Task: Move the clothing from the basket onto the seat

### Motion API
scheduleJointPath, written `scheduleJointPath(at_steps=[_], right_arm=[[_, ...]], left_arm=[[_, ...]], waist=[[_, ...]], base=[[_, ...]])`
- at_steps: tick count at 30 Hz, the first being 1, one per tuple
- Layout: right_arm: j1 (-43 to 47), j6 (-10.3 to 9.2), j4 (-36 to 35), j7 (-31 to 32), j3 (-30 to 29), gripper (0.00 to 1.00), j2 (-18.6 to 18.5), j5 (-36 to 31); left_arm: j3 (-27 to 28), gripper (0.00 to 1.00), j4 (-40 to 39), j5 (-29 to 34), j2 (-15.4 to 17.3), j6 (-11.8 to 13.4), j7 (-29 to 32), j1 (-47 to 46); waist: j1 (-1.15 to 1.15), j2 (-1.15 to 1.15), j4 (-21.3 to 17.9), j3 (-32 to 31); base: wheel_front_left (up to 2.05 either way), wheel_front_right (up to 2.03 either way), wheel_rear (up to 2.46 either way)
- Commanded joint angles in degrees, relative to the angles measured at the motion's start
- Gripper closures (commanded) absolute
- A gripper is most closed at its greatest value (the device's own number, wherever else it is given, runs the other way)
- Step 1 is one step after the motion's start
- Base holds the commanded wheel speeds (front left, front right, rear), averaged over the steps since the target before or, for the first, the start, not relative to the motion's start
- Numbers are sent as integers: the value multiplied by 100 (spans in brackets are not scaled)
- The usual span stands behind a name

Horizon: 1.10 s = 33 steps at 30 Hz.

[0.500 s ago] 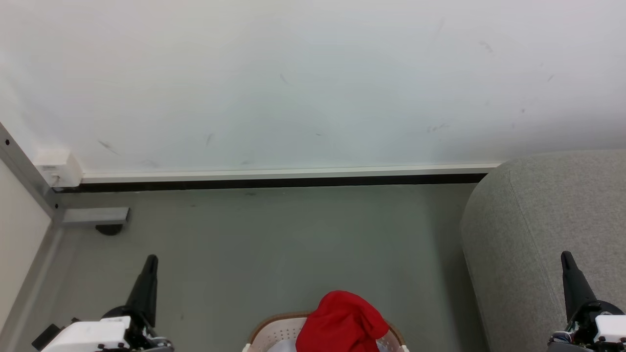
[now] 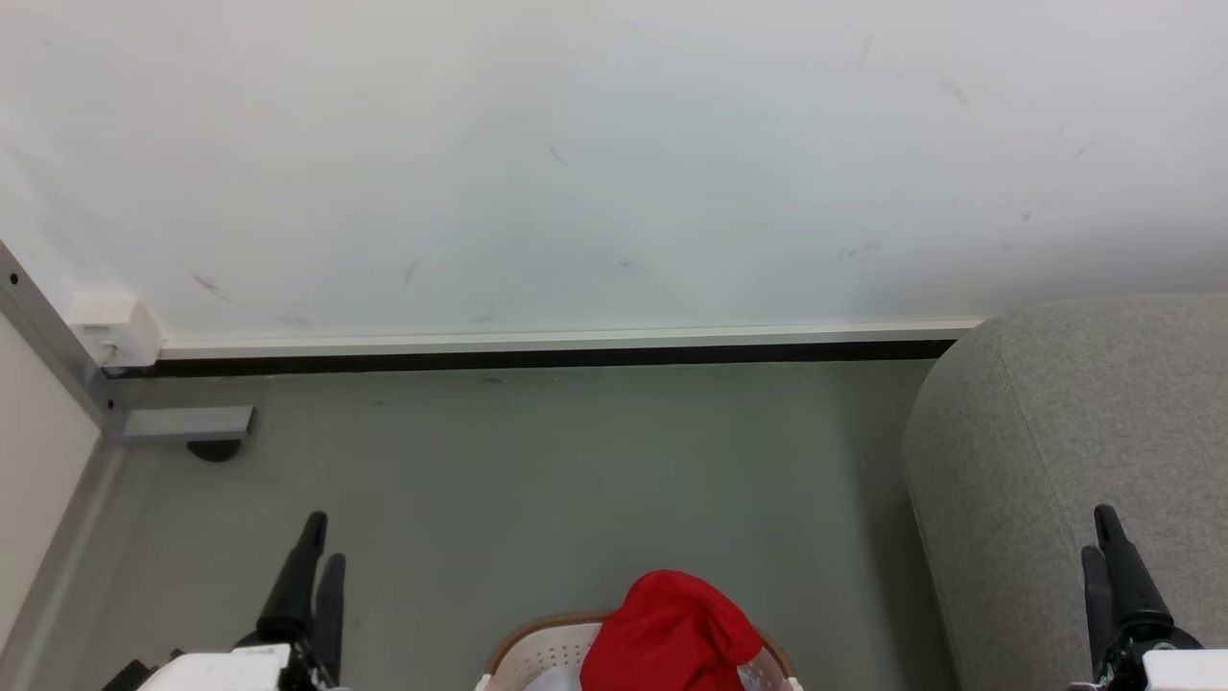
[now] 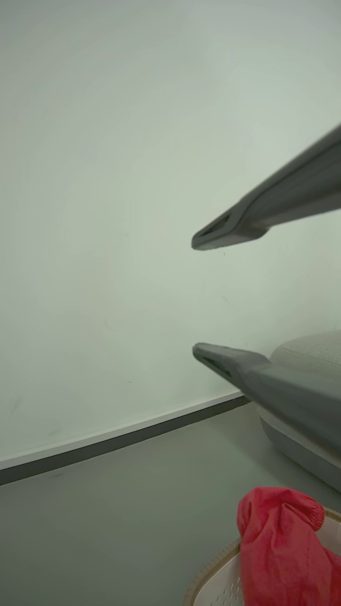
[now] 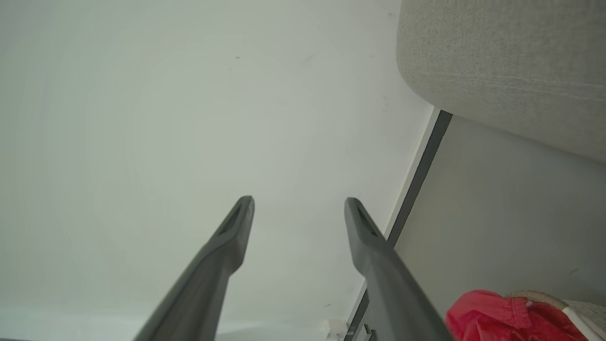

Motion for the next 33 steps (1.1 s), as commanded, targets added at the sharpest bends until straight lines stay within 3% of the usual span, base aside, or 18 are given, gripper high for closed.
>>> scheduleJointPath(at_steps=[1, 9, 22, 33], right_arm=[[-28, 0, -135, -31, -107, 0, 6, -289], [105, 1, -313, -90, -297, 0, 150, -1502], [290, 2, -383, -172, -523, 0, 336, -3865], [341, 2, -256, -238, -758, 0, 491, -5285]], left_arm=[[-65, 0, -107, 79, 30, -1, -90, -114], [-244, 0, -153, 675, 34, 63, -300, -119], [-561, 0, -242, 2406, 40, 325, -607, -69], [-743, 0, -211, 3665, 45, 374, -840, -47]], waist=[[0, 0, 0, 1], [0, 0, 5, 10], [0, 0, -4, 17], [0, 0, -23, 18]], base=[[0, 0, 0], [0, 0, 0], [0, 0, 0], [0, 0, 0]])
